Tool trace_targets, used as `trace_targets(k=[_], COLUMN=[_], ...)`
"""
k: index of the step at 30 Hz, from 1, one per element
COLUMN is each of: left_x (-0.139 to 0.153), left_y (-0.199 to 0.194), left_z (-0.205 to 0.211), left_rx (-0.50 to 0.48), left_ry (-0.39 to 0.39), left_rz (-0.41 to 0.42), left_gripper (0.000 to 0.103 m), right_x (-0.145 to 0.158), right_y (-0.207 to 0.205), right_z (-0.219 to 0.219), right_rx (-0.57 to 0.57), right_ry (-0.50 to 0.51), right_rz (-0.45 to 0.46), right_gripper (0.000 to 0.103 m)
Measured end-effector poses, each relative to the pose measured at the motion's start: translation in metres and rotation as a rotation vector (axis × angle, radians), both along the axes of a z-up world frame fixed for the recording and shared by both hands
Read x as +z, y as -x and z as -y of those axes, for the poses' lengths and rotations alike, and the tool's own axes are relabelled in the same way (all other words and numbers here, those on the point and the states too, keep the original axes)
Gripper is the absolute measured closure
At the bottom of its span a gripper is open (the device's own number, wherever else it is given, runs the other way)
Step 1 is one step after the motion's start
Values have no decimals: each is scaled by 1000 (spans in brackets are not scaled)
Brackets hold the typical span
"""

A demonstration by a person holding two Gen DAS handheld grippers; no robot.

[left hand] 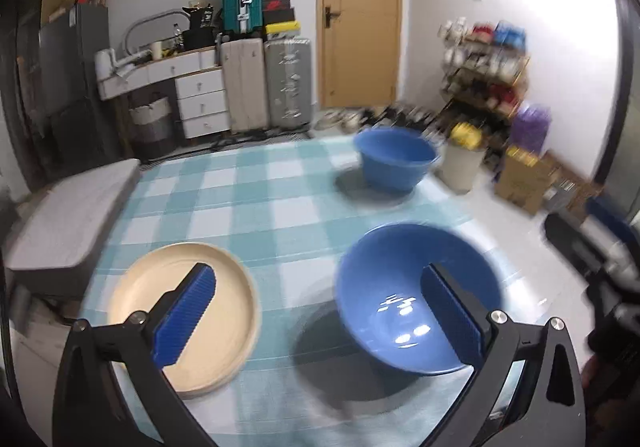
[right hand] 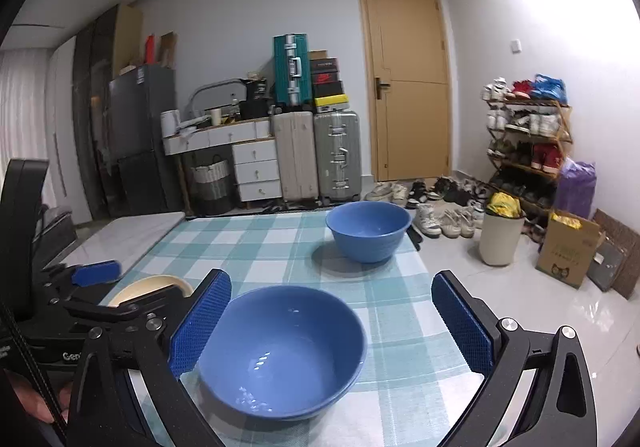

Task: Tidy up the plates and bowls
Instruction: 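Move both grippers toward the last blue bowl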

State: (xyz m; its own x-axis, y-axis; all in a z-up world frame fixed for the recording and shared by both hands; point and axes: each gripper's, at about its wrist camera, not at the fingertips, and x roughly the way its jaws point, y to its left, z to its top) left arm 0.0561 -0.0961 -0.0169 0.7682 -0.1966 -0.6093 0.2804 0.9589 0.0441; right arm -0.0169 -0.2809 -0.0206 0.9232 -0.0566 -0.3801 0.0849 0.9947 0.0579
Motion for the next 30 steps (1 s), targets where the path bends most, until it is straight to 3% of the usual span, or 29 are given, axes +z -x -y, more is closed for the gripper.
trace_targets(k=[2,7,14,23,26,30], left_x=[-5,-14,-16,9,16,30], left_y=[-3,-15,-39,-89,-115,-148], left_z=[1,-5,5,6,19,39], left_rx=[8,-5,-18,-71,-152,-192], left_ry=[-29,33,-12,15,1,-29], left_rz=[4,-61,-100,-171,-255,-253], left_gripper=[0,0,0,0,0,0], right_x=[-7,-24,-26,6,24,48], right_y=[-10,-32,-51,-70,-84,-104], right_z=[2,10,21,65,76,86], right_rx=[-19,-9,16,51,68,87], right_ry=[11,-7,-4,-151,-150,-115], right_rz=[-34,-68,-73,-32,-12,25], right_gripper=[1,1,1,1,1,1])
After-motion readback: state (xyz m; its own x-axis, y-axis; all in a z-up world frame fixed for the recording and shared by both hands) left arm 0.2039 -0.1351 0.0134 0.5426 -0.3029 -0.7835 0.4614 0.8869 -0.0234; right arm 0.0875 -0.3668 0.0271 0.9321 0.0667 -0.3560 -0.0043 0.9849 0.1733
